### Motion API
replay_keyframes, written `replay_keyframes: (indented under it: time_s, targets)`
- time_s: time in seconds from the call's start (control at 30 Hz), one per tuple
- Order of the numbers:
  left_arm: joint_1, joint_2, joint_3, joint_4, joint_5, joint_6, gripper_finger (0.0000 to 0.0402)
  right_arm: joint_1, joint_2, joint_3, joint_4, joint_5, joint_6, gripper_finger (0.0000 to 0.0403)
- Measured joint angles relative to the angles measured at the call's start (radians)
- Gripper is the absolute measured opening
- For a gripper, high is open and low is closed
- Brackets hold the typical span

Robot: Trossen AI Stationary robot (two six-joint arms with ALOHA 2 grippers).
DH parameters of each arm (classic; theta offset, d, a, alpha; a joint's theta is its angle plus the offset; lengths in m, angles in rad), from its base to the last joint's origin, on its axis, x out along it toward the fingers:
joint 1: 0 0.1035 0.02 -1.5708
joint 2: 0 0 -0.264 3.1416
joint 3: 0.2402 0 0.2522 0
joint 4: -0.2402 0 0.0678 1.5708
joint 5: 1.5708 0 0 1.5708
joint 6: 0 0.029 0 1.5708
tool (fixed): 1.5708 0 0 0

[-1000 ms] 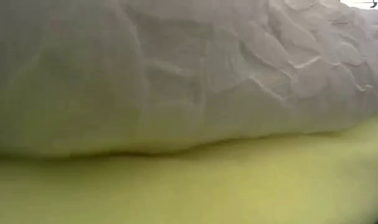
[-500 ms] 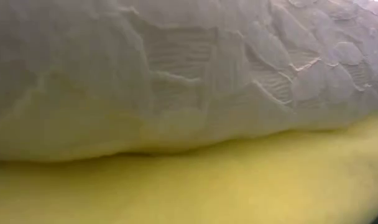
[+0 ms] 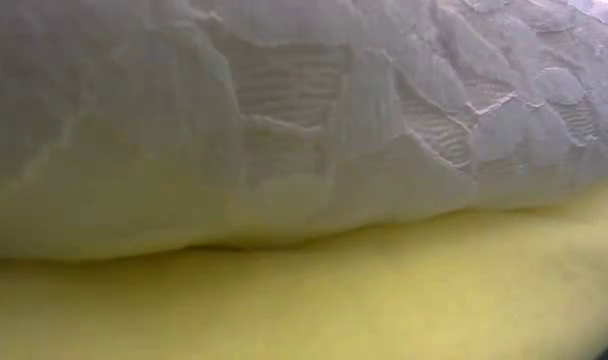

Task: Fold Laundry from Bin
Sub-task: Adjust the bin to the top of the table, then put the stacked folded shirts into the laundry bin

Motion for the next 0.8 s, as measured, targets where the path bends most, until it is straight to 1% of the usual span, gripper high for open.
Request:
replay_keyframes:
  time_s: [0.03,0.1,0.17,0.3,0.43,0.53,0.63,0.7,0.8]
  targets:
    - [-0.013,0.006,-0.004,-0.044,0.025,-0.022,0.0148,-0.040,-0.009,0.000,0.014,-0.036,-0.023,0.0208]
    - [-0.055,0.009,-0.005,-0.128,0.042,-0.034,0.0145,-0.109,-0.029,0.000,0.046,-0.101,-0.063,0.0208]
    - [-0.102,0.008,-0.005,-0.205,0.055,-0.035,0.0140,-0.166,-0.047,0.000,0.091,-0.139,-0.103,0.0208]
    - [-0.188,0.007,-0.006,-0.296,0.043,-0.027,0.0126,-0.251,-0.058,0.001,0.150,-0.140,-0.162,0.0208]
    - [-0.255,0.009,-0.008,-0.254,-0.001,-0.037,0.0115,-0.303,-0.032,0.001,0.127,-0.140,-0.195,0.0208]
    - [-0.253,0.008,-0.007,-0.203,-0.029,-0.068,0.0112,-0.317,-0.008,0.001,0.123,-0.141,-0.221,0.0208]
    - [-0.228,0.003,-0.007,-0.193,-0.034,-0.094,0.0112,-0.318,0.002,0.001,0.133,-0.145,-0.224,0.0208]
    - [-0.210,-0.016,-0.007,-0.207,-0.024,-0.102,0.0112,-0.318,-0.002,0.001,0.144,-0.157,-0.224,0.0208]
    - [-0.188,-0.082,-0.007,-0.205,0.020,-0.123,0.0112,-0.312,-0.025,0.001,0.154,-0.195,-0.217,0.0208]
